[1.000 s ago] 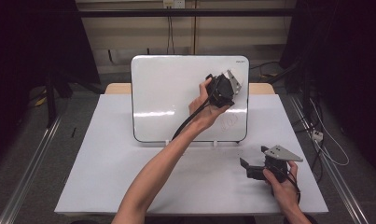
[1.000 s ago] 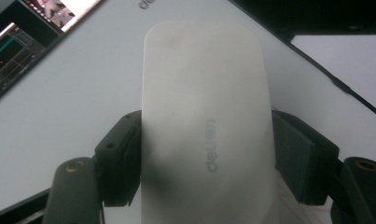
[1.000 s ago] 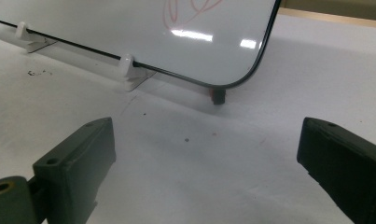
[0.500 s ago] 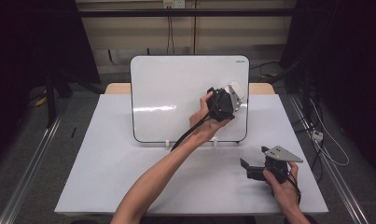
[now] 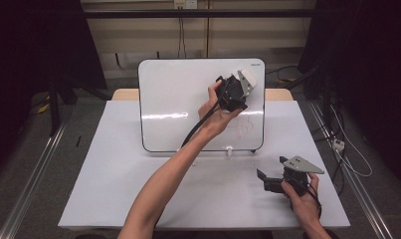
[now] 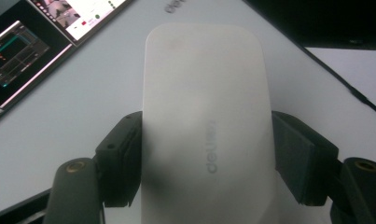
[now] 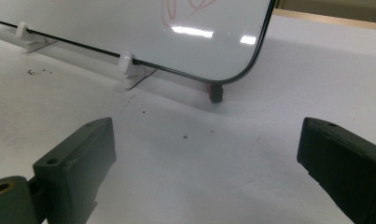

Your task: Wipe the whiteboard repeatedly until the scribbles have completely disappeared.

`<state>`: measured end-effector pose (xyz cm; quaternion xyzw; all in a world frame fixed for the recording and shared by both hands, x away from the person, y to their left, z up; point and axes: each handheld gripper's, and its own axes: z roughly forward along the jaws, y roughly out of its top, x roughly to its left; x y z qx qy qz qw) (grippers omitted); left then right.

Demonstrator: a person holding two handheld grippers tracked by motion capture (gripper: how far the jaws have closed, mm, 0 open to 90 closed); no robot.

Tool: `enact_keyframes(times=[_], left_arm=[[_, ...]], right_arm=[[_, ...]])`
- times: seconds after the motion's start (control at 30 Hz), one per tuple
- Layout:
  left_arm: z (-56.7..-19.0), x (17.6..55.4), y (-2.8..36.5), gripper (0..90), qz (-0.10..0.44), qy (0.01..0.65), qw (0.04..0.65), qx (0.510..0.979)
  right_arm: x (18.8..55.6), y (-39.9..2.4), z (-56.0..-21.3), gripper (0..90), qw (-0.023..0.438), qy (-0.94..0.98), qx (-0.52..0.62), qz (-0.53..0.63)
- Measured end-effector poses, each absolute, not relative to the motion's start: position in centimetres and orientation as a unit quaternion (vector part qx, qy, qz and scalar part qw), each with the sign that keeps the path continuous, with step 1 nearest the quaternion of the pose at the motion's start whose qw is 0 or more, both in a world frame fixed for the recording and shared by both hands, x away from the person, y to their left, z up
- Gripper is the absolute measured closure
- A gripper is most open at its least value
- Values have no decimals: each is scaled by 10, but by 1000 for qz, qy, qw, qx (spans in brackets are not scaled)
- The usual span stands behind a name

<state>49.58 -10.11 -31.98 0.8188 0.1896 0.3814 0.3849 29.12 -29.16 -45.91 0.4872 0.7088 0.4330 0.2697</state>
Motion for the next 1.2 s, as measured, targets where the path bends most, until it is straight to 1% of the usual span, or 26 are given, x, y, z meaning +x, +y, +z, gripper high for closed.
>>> enact_keyframes(times=[0.1,0.23,0.3,0.57,0.83,0.93,1.0,1.03,1.1,1.2], left_arm=[[-317,499,-97,310,384,195,391,813],[-321,493,-103,309,400,187,375,815],[-324,491,-102,310,393,183,374,820],[-341,478,-107,310,393,165,369,826],[-366,456,-118,310,389,138,361,836],[-371,449,-120,309,382,146,360,838],[-379,441,-123,308,385,135,356,841],[-380,440,-123,308,389,134,359,838],[-377,443,-121,309,375,141,360,843],[-375,446,-121,309,372,140,362,843]], right_arm=[[291,-293,-459,43,271,708,489,432],[290,-293,-459,43,272,708,489,431],[290,-293,-459,43,272,708,488,431],[290,-291,-459,43,271,709,488,431],[292,-290,-459,43,272,710,486,431],[292,-290,-459,43,270,711,486,431],[293,-289,-459,43,270,710,487,431],[292,-289,-459,43,271,712,484,430],[292,-289,-459,43,270,713,483,431],[292,-288,-459,43,270,712,484,432]])
